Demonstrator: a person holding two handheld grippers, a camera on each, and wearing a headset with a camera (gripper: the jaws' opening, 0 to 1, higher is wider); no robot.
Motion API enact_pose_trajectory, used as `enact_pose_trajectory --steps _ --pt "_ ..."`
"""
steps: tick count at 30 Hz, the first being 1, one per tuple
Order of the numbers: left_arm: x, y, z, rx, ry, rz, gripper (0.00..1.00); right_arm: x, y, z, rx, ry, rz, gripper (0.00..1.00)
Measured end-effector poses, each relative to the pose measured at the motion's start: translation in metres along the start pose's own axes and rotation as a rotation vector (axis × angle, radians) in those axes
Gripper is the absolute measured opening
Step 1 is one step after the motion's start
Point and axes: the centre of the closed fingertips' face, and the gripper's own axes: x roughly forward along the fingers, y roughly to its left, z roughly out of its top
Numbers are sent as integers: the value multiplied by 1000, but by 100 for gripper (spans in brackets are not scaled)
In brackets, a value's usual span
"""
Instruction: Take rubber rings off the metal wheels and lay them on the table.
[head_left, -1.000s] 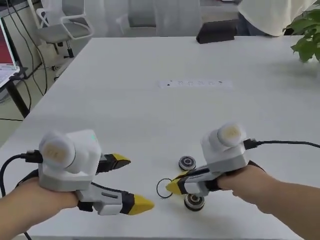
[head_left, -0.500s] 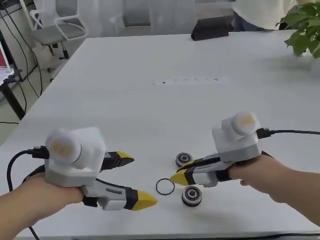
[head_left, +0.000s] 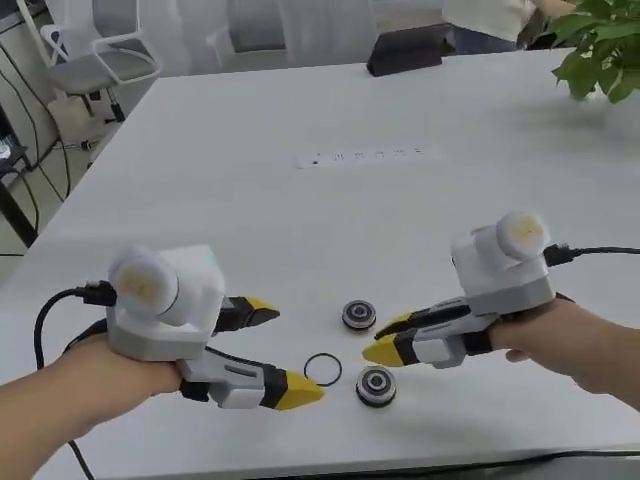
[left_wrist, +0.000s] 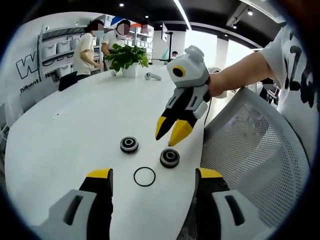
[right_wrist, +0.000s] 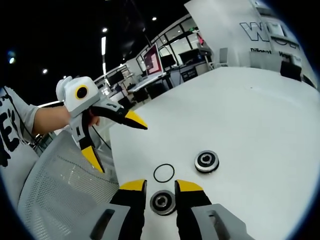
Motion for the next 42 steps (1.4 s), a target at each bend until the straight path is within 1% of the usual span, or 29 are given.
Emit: enact_pose_trajectory --steps 11,16,19,23,28,35,39,42 --pt "17 -7 -1 12 24 -32 60 -9 -6 -17 -13 16 11 22" --pt "26 -11 -2 16 34 -53 57 -12 -11 -26 -75 25 12 22" --pt "31 -13 -2 21 40 -63 56 -12 -10 -30 -105 28 15 23" --pt "37 -16 -3 25 49 -78 54 -11 -10 -36 -142 45 23 24" --pt "41 -19 -3 25 55 -91 51 -9 -10 -41 -161 46 29 24" --pt "50 -23 -8 39 75 -104 47 -5 -10 -46 -209 58 40 24" --pt "55 -25 -10 36 79 -114 44 -2 -10 -49 -232 63 46 23" --pt "59 -27 -12 43 85 -116 40 0 -8 -51 -257 74 50 23"
